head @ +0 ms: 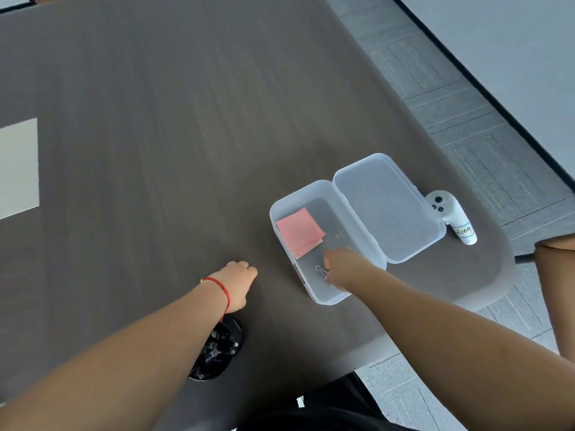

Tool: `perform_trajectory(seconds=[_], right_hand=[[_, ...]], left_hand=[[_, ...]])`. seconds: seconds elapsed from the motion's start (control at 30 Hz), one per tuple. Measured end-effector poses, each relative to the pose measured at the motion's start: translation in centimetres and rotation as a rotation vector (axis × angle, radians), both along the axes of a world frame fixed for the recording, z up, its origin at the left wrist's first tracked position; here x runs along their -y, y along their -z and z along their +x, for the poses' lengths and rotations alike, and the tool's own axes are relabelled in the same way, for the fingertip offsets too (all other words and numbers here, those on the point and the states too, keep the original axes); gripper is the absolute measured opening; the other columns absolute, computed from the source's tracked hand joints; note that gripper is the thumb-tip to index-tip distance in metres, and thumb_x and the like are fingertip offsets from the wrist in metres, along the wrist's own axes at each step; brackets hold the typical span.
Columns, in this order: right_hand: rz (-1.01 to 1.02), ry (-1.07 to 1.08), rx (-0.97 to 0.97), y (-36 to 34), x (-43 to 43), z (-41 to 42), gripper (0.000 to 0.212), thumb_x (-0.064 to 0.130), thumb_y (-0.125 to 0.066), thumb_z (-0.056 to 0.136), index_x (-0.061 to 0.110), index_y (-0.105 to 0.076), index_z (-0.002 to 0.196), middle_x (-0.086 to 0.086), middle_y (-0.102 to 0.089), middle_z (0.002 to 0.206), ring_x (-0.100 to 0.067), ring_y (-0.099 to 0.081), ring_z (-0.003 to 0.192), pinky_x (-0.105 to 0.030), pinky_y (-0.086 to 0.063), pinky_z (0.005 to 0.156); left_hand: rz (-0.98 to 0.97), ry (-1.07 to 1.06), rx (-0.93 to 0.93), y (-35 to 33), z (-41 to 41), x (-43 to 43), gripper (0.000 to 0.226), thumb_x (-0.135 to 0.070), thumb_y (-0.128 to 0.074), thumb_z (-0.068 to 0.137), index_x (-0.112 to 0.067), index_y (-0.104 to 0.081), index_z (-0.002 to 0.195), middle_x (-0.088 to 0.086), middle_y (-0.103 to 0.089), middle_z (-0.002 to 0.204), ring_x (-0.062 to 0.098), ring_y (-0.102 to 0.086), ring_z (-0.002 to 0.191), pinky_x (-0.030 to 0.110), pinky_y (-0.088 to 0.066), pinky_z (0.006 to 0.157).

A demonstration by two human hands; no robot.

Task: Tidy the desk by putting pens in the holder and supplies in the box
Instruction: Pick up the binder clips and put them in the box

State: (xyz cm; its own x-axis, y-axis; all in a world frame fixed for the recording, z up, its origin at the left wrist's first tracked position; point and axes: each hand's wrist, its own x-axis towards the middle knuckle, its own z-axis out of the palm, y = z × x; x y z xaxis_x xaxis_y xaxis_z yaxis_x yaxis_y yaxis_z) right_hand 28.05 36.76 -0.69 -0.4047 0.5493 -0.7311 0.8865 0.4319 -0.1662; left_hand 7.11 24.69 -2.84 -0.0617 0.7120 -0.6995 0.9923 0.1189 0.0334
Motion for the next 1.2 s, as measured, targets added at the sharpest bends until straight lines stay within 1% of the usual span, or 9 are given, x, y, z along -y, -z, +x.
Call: perform_trajectory(seconds=[0.1, 0.23, 0.33, 0.43, 0.53, 0.67, 0.87, 1.13, 1.2], right_hand=[[0.008, 0.023, -0.032, -0.9, -0.5, 1.0, 0.042, 0.034, -0.056, 0.090, 0.020, -0.051, 0.130, -0.004, -0.047, 0.132, -0.026, -0.057, 0.111, -0.037, -0.049, 0.092], [0.037, 0.083, -0.148, -2.9, -1.1, 2.8, 0.039, 0.030, -0.051, 0.091, 0.027, -0.051, 0.131, 0.002, -0.045, 0.135, -0.024, -0.056, 0.113, -0.035, -0.048, 0.091], [0.018, 0.187, -0.296, -4.9, -1.4, 4.5, 0.034, 0.027, -0.051, 0.094, 0.029, -0.055, 0.127, -0.001, -0.048, 0.135, -0.024, -0.059, 0.111, -0.033, -0.048, 0.088], [-0.006, 0.351, -0.474, -6.2, -1.5, 5.9, 0.025, 0.023, -0.054, 0.095, 0.028, -0.061, 0.118, 0.001, -0.055, 0.130, -0.018, -0.059, 0.103, -0.027, -0.045, 0.085], [0.011, 0.494, -0.584, -6.2, -1.6, 7.0, 0.020, 0.023, -0.055, 0.095, 0.026, -0.064, 0.112, 0.003, -0.060, 0.122, -0.013, -0.059, 0.092, -0.023, -0.042, 0.078], [0.012, 0.575, -0.636, -5.9, -1.6, 8.0, 0.017, 0.020, -0.054, 0.094, 0.032, -0.064, 0.102, 0.006, -0.063, 0.115, -0.014, -0.062, 0.093, -0.022, -0.041, 0.077], [-0.013, 0.516, -0.622, -5.1, -0.7, 9.2, 0.023, 0.015, -0.050, 0.094, 0.022, -0.065, 0.110, 0.006, -0.059, 0.110, -0.011, -0.059, 0.094, -0.013, -0.040, 0.071], [-0.073, 0.491, -0.609, -5.4, -0.8, 9.7, 0.026, 0.014, -0.049, 0.093, 0.020, -0.065, 0.113, 0.001, -0.061, 0.116, -0.017, -0.061, 0.105, -0.024, -0.046, 0.090], [-0.087, 0.476, -0.586, -5.7, -1.0, 9.6, 0.028, 0.015, -0.049, 0.092, 0.021, -0.065, 0.115, 0.000, -0.061, 0.117, -0.018, -0.060, 0.107, -0.028, -0.048, 0.094]], left_hand=[[0.062, -0.122, 0.090, -1.2, -0.4, -0.1, 0.021, -0.010, -0.057, 0.077, -0.011, -0.054, 0.098, 0.007, -0.055, 0.109, 0.025, -0.055, 0.099, 0.033, -0.049, 0.080], [0.287, -0.436, 0.337, -4.9, -0.7, -1.4, 0.017, -0.009, -0.062, 0.070, -0.019, -0.049, 0.073, -0.005, -0.055, 0.080, 0.017, -0.056, 0.071, 0.029, -0.050, 0.068], [0.422, -0.646, 0.587, -9.6, 0.1, -3.9, 0.021, 0.002, -0.060, 0.074, -0.016, -0.051, 0.077, -0.001, -0.057, 0.074, 0.016, -0.061, 0.060, 0.022, -0.053, 0.060], [0.394, -0.638, 0.818, -12.8, 2.8, -6.6, 0.019, 0.007, -0.057, 0.079, -0.012, -0.051, 0.081, 0.001, -0.057, 0.073, 0.014, -0.064, 0.052, 0.021, -0.056, 0.055], [0.305, -0.493, 0.800, -12.3, 7.2, -8.8, 0.019, 0.000, -0.059, 0.079, -0.018, -0.051, 0.077, -0.004, -0.059, 0.075, 0.014, -0.063, 0.054, 0.019, -0.054, 0.057], [0.185, -0.329, 0.614, -7.5, 11.8, -10.7, 0.021, -0.010, -0.066, 0.072, -0.023, -0.049, 0.073, -0.005, -0.058, 0.075, 0.019, -0.058, 0.071, 0.036, -0.055, 0.075], [0.067, -0.146, 0.282, -3.6, 14.4, -11.0, 0.031, -0.014, -0.073, 0.073, -0.009, -0.059, 0.100, 0.011, -0.065, 0.105, 0.028, -0.063, 0.095, 0.034, -0.050, 0.079], [0.070, -0.238, 0.354, -4.2, 13.7, -11.3, 0.048, -0.036, -0.073, 0.074, -0.020, -0.055, 0.116, 0.002, -0.057, 0.112, 0.020, -0.058, 0.099, 0.032, -0.050, 0.094], [0.067, -0.306, 0.353, -5.4, 12.7, -11.8, 0.036, -0.033, -0.067, 0.082, -0.019, -0.058, 0.115, 0.002, -0.062, 0.103, 0.018, -0.059, 0.092, 0.028, -0.049, 0.089]])
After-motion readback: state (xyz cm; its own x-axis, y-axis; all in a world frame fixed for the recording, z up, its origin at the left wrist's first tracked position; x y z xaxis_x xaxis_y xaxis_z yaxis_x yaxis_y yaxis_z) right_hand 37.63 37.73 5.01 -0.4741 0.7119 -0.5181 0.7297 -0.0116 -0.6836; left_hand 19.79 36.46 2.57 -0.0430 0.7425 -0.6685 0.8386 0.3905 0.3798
